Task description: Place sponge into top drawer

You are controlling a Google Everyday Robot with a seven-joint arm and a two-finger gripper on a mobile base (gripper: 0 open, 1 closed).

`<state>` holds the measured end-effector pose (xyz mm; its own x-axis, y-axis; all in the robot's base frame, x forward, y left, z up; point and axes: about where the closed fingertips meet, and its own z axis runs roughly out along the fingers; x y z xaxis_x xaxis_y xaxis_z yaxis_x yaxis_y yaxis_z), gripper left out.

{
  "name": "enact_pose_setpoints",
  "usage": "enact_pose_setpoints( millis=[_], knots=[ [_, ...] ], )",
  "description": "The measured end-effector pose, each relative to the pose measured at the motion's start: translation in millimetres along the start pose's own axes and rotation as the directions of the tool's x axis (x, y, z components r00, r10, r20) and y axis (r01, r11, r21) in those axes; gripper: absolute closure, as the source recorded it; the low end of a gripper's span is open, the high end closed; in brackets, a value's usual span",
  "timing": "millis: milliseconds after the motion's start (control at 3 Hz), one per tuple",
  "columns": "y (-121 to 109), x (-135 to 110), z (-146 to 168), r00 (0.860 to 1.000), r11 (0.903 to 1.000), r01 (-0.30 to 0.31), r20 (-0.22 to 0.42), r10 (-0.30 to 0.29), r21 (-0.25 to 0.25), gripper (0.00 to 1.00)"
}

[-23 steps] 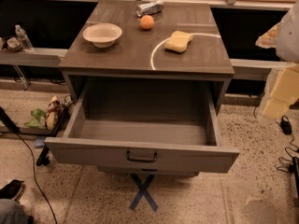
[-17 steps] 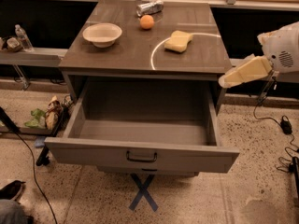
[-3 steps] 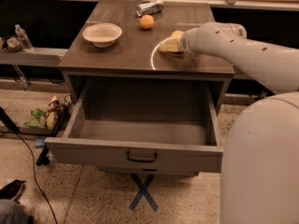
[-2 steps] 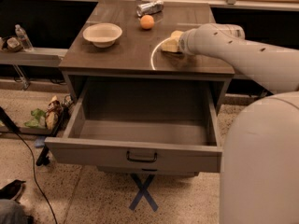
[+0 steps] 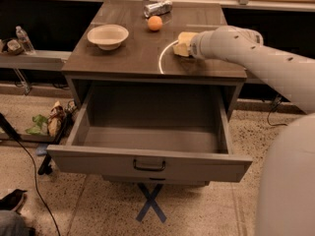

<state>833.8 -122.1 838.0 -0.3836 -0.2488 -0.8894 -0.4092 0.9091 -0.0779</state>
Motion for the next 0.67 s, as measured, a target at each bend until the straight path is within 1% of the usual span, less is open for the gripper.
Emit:
enact_pose_setpoints(
  millis=[333,667],
  knots=[
    [-0.8,-9.4,-24.0,0.999,0.9965,0.014,0.035,-0.012,-0.082,1.0],
    [23.8,-22.8,-54.9,0.996,0.9728,0.072,0.059,-0.061,-0.22,1.0]
  ],
)
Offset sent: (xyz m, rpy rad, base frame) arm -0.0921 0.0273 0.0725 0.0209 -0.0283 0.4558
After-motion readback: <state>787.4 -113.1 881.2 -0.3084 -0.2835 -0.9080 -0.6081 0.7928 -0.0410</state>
